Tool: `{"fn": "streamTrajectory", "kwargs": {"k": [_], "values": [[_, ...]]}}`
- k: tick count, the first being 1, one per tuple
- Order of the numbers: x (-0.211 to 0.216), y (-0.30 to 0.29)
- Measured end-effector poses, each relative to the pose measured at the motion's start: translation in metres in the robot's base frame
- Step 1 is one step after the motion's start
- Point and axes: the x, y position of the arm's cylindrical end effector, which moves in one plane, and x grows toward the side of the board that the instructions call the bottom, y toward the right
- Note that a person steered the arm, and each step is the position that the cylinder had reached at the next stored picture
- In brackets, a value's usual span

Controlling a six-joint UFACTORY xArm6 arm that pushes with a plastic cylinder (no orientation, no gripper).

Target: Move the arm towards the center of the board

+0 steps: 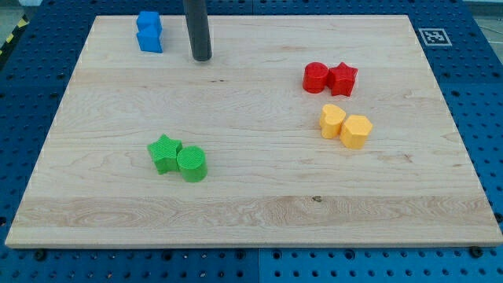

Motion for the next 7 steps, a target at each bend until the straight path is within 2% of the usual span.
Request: {"fn": "streamTrajectory", "kwargs": {"k": [5,7], "values": [[0.090,0.013],[0.101,0.014]]}}
